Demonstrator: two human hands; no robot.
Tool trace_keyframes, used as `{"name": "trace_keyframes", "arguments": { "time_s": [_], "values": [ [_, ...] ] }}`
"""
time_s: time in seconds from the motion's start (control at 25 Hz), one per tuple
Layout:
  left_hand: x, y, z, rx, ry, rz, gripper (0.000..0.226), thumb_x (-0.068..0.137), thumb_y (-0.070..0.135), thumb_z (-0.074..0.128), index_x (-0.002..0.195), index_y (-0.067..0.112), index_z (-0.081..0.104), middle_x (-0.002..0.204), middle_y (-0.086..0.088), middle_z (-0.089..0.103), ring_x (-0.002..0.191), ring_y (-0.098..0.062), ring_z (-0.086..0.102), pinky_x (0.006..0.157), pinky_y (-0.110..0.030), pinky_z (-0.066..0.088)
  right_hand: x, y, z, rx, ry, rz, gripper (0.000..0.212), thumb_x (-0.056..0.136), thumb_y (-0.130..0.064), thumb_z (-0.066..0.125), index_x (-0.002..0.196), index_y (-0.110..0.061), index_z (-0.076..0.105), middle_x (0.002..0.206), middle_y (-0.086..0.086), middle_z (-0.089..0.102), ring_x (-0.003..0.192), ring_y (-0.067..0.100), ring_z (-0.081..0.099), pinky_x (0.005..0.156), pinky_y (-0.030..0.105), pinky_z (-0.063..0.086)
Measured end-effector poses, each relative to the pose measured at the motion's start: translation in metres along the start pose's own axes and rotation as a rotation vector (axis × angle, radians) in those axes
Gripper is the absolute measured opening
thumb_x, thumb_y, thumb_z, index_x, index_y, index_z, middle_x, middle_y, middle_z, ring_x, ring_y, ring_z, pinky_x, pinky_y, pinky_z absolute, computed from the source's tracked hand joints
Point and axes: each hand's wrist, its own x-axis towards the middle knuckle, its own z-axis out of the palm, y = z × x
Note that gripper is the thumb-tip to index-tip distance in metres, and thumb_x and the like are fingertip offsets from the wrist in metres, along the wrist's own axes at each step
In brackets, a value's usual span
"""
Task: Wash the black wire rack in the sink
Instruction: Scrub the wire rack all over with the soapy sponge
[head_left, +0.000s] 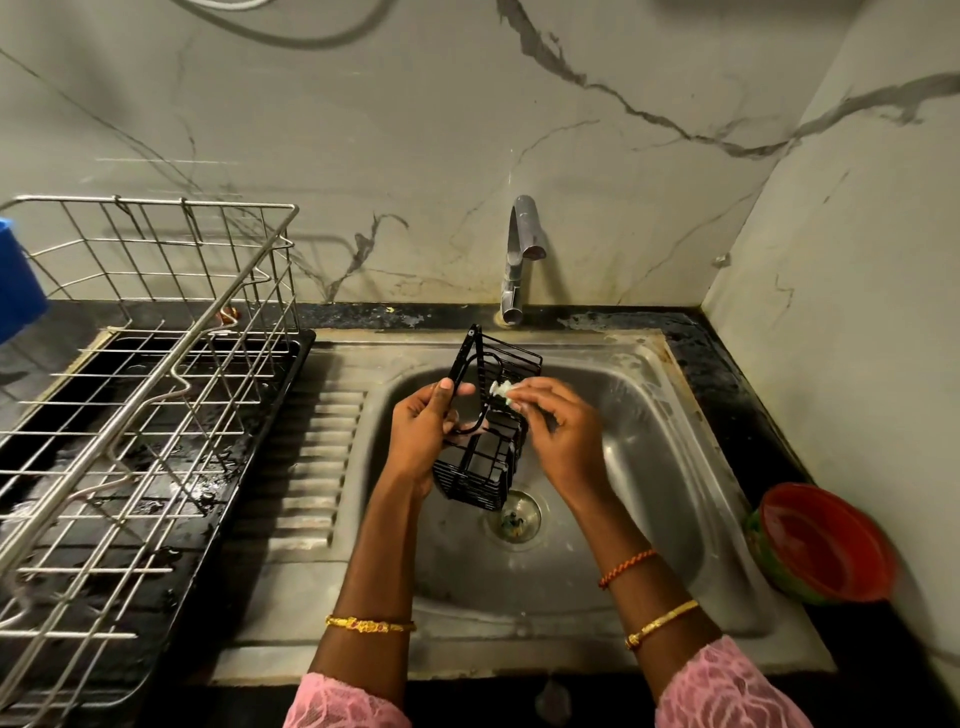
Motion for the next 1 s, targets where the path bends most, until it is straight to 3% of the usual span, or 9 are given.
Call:
{"name": "trace_keyframes", "arguments": {
  "time_s": [0.16, 0.28, 0.44, 0.64, 0.84, 1.0],
  "values": [
    [-0.001, -0.001, 0.002, 0.018, -0.006, 0.012, 0.027, 0.100, 0.018, 0.044, 0.092, 0.007, 0.068, 0.040, 0.010, 0.036, 0.042, -0.004, 0.045, 0.055, -0.023, 0.055, -0.005, 0.005, -0.007, 0.015, -0.001, 0.072, 0.020, 0.080, 0.005, 0.065, 0.095, -0.007, 0.072, 0.096, 0.001, 0.066, 0.091, 0.005, 0.061, 0.083, 0.021, 0.053],
    [-0.001, -0.002, 0.002, 0.045, 0.001, 0.020, 0.027, 0.099, 0.020, 0.046, 0.090, 0.010, 0.070, 0.042, 0.010, 0.038, 0.047, -0.008, 0.046, 0.057, -0.027, 0.056, 0.007, -0.013, 0.004, 0.037, -0.032, 0.023, 0.018, 0.081, 0.006, 0.064, 0.094, -0.003, 0.071, 0.095, 0.005, 0.067, 0.090, 0.007, 0.061, 0.081, 0.015, 0.050],
    [0.002, 0.001, -0.002, -0.079, 0.037, -0.032, 0.027, 0.099, 0.021, 0.047, 0.091, 0.009, 0.069, 0.041, 0.008, 0.036, 0.050, -0.012, 0.056, 0.073, -0.039, 0.058, 0.001, -0.015, 0.004, 0.011, 0.005, 0.047, 0.021, 0.081, 0.010, 0.061, 0.095, -0.002, 0.071, 0.098, 0.004, 0.064, 0.093, 0.008, 0.060, 0.082, 0.008, 0.046],
    [0.001, 0.015, -0.010, -0.176, 0.032, -0.030, 0.027, 0.100, 0.019, 0.044, 0.093, 0.004, 0.065, 0.037, 0.008, 0.033, 0.050, -0.017, 0.064, 0.053, -0.025, 0.057, -0.020, 0.005, -0.020, -0.007, 0.123, 0.223, 0.023, 0.080, 0.008, 0.064, 0.093, -0.010, 0.070, 0.093, -0.003, 0.065, 0.090, 0.011, 0.064, 0.081, 0.012, 0.051],
    [-0.005, 0.014, -0.005, -0.050, 0.010, 0.025, 0.026, 0.099, 0.016, 0.047, 0.091, 0.004, 0.068, 0.041, 0.009, 0.033, 0.047, -0.011, 0.042, 0.056, -0.024, 0.056, 0.029, -0.024, -0.001, -0.007, 0.030, 0.004, 0.018, 0.081, 0.005, 0.063, 0.097, 0.000, 0.069, 0.096, 0.002, 0.064, 0.087, 0.003, 0.059, 0.081, 0.006, 0.046],
    [-0.007, 0.016, -0.005, -0.038, 0.044, 0.028, 0.026, 0.099, 0.015, 0.047, 0.089, 0.005, 0.069, 0.044, 0.006, 0.034, 0.051, -0.013, 0.036, 0.052, -0.021, 0.054, 0.029, -0.020, 0.004, -0.105, -0.050, -0.024, 0.019, 0.082, 0.007, 0.062, 0.095, -0.002, 0.070, 0.097, 0.004, 0.065, 0.088, 0.002, 0.056, 0.082, 0.003, 0.042]
  ]
}}
